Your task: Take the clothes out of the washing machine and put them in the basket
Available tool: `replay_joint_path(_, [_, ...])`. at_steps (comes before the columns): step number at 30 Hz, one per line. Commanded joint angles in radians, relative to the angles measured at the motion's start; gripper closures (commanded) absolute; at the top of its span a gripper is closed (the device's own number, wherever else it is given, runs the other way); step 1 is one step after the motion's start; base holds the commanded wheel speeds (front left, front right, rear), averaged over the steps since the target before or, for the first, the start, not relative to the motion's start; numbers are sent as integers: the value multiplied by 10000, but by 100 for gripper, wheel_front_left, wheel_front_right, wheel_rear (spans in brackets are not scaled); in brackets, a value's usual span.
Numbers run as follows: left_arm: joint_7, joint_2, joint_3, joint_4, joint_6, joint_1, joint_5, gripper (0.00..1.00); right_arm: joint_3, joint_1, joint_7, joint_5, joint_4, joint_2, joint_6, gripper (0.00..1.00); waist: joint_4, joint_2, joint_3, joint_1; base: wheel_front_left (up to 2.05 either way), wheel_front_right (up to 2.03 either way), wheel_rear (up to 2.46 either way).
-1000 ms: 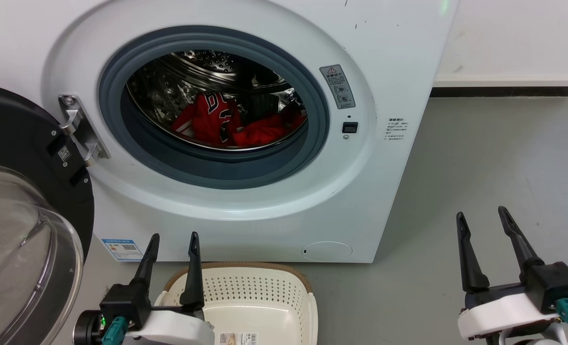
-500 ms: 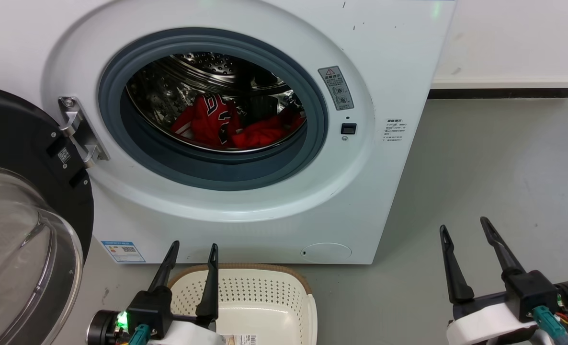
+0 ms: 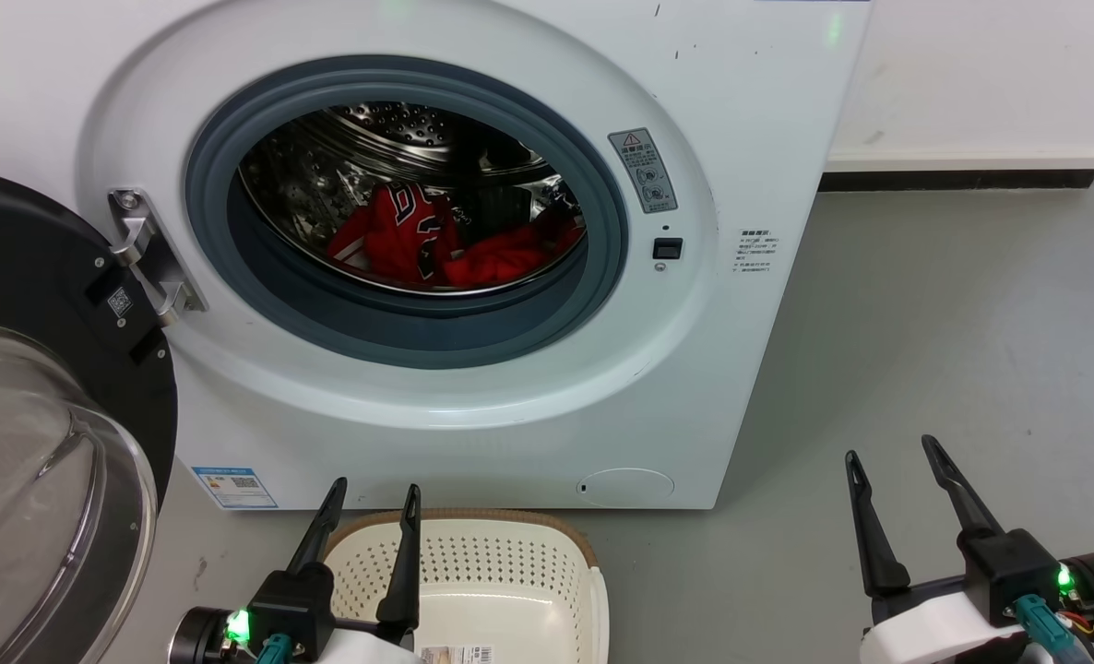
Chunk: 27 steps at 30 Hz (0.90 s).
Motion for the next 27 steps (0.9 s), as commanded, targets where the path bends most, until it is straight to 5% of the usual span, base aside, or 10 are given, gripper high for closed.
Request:
replay_joint_path(1, [-30,-15,36,-7,-32,-55,49,0,19,-13,-25,37,37,-31,-7,0,-6,0,-1,0,0,0,0])
replay_joint_path(17, [-28,-41,249,-33,-218,53,116,0,15,-221,-25,-14,-4,-31,-7,0,-321,0,192,0,0,0,0])
replay_joint_path(27, [-28,789,836,640,-578,-1634,244,0,58,-867,-23,379,-428,-25,-7,0,-1347,0,2389,0,0,0,0])
